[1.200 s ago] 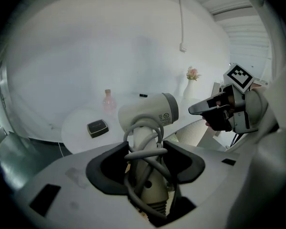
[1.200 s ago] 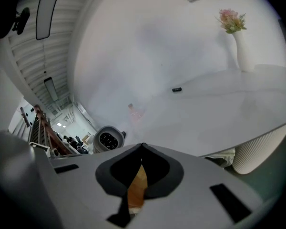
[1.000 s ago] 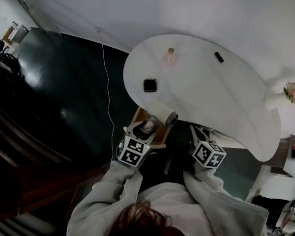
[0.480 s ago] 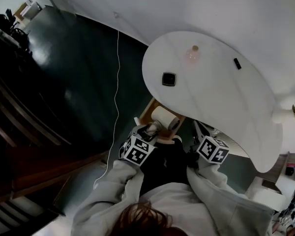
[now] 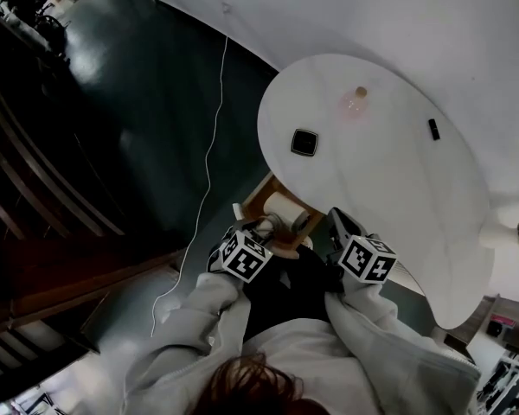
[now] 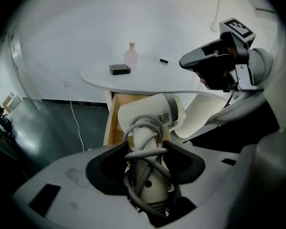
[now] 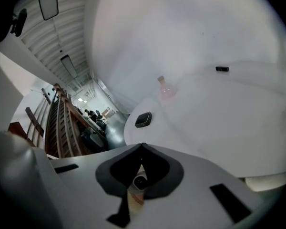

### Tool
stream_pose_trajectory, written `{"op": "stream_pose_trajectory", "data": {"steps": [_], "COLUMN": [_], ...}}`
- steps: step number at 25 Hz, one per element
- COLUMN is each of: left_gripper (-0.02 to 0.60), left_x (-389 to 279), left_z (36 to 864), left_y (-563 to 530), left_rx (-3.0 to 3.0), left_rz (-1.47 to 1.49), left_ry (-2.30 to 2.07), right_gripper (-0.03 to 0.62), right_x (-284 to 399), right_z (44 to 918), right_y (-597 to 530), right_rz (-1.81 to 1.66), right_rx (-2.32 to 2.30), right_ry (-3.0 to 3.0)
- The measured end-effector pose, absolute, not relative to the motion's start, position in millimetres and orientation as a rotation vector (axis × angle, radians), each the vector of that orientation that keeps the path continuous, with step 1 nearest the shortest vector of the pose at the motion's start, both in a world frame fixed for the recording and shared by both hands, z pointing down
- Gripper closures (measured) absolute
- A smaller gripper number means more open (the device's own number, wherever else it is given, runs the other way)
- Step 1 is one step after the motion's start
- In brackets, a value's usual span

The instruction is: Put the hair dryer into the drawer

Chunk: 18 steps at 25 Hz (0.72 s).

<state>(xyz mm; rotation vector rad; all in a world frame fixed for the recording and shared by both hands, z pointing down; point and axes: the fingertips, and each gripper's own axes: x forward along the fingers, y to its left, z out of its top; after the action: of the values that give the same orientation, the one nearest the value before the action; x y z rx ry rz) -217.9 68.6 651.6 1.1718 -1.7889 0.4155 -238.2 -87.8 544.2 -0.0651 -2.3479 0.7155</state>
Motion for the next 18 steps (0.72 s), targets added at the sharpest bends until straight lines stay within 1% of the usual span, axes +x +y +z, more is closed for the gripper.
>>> {"op": "stream_pose_trajectory", "data": {"steps": [12,18], "left_gripper": [0.35,0.35], "left_x": [-226.7,-237.3], "left_z": [687.9,690.8], "left_y": [35.9,24.7], "left_rx": [1.102,1.11], "left_rz": [0.411,0.442], "left_ry": [-1.637,-1.609], "right_gripper": [0.545,0.545], "right_x": [-218.9,-206.3], "right_z": [558.6,564.0], "right_y": [-118.0,-122.4], "right_rz": [0.807,0.835], "right_rx": [0.02,0.057], "right_ry": [-2.319,-2.304]}}
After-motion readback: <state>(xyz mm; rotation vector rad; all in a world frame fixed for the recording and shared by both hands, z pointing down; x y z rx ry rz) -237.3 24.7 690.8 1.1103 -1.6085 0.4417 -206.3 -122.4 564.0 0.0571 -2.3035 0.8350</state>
